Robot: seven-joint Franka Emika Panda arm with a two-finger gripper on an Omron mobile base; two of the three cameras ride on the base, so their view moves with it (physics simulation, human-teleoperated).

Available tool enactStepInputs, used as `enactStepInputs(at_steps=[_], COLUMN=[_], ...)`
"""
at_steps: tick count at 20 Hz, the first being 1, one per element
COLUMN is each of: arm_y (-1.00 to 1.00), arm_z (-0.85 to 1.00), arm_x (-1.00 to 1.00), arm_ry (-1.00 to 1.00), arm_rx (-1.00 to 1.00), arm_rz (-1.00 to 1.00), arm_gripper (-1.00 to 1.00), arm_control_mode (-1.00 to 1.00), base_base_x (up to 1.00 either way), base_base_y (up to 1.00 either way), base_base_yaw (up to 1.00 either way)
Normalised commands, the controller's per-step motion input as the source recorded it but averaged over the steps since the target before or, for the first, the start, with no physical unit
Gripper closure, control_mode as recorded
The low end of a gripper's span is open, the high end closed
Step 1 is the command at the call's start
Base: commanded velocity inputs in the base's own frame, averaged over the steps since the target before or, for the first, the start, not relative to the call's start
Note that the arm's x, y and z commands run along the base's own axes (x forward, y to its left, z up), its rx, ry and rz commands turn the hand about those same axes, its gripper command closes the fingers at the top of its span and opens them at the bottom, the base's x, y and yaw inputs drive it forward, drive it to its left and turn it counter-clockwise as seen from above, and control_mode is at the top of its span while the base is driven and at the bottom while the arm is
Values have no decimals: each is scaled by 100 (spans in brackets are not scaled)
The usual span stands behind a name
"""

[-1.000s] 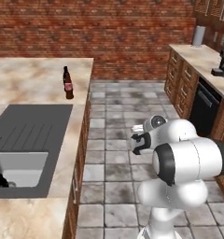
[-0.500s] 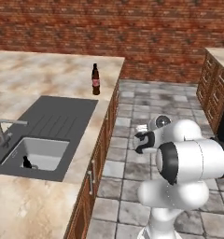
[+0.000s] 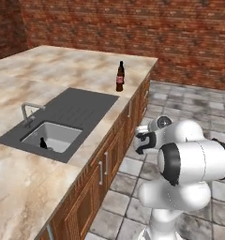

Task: Place the large bottle from the dining counter next to the other large bottle outside the sink, and place the small bottle from the dining counter next to the other small bottle inside the sink.

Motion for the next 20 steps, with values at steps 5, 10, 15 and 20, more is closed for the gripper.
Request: enactStepInputs(at_steps=[5,10,15,20], arm_y=[0,0,0,0], arm_z=[0,0,0,0], arm_x=[0,0,0,0], arm_ry=[0,0,0,0], arm_rx=[0,0,0,0], arm_rz=[0,0,0,0], arm_gripper=[100,100,100,100], arm_control_mode=[100,100,100,100], base_base_x=[-10,0,0,0], base_base_y=[-53,-36,-18,-24], base_base_yaw=[34,29,31,34])
